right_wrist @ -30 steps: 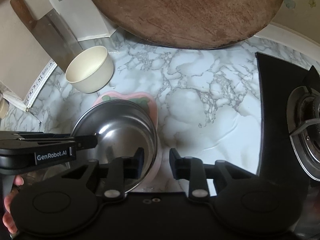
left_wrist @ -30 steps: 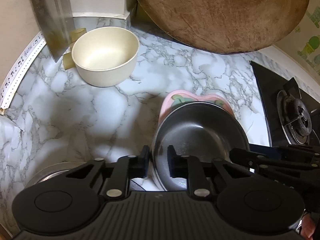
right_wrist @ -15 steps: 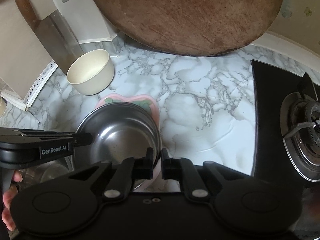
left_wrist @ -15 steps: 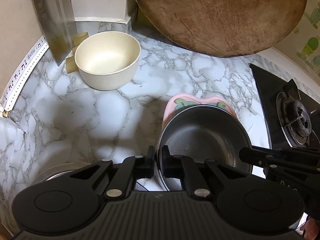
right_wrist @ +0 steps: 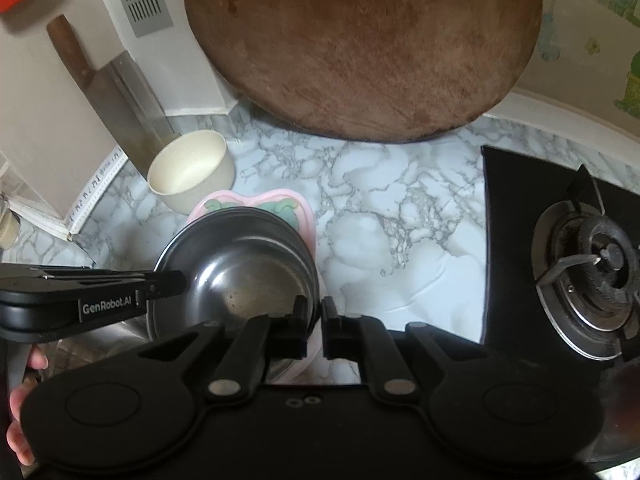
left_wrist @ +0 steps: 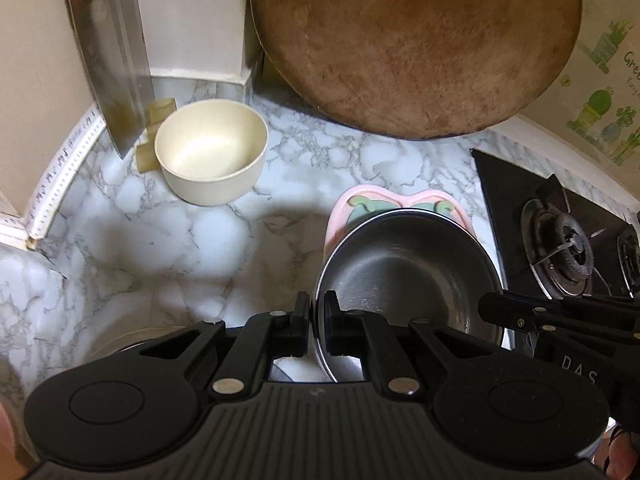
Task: Organize plates and bowls
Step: 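Lift the pink pot with both grippers and carry it over the steel bowl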
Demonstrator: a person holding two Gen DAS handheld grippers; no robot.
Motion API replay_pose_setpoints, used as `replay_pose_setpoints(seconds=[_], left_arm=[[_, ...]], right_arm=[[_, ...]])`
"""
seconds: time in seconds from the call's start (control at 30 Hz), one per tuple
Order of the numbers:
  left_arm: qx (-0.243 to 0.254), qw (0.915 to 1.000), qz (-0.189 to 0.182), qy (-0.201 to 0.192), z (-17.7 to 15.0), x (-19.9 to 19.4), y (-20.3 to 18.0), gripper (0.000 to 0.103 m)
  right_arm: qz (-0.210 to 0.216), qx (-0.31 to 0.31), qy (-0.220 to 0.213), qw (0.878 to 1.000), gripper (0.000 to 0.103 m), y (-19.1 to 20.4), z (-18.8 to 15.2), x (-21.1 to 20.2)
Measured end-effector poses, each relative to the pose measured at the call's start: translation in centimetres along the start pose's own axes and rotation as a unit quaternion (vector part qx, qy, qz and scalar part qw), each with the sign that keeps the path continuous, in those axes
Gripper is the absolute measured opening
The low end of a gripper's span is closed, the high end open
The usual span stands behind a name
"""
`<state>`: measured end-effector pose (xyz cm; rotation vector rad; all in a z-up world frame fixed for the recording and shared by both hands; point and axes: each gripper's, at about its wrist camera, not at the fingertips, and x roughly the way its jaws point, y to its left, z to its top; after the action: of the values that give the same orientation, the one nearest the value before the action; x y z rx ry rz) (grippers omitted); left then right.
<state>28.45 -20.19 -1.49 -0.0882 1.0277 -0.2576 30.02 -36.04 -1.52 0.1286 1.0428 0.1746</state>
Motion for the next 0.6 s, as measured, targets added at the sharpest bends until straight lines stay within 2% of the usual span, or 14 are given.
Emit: replay_pose_setpoints(seconds=[0.3, 0.6], left_arm=[[0.002, 0.9997, 0.018, -0.017, 0.0, -5.3, 1.3, 0.006], [-0.015, 0.9991, 0.035, -0.018, -1.6, -8.1, 4.8, 0.006]], right_arm=[[0.015, -0.002, -0.012, 1.000, 0.007, 2.7, 0.4, -3.2], [0.045, -0.019, 0.004, 0.999, 0.007, 6.5, -0.4, -3.3]])
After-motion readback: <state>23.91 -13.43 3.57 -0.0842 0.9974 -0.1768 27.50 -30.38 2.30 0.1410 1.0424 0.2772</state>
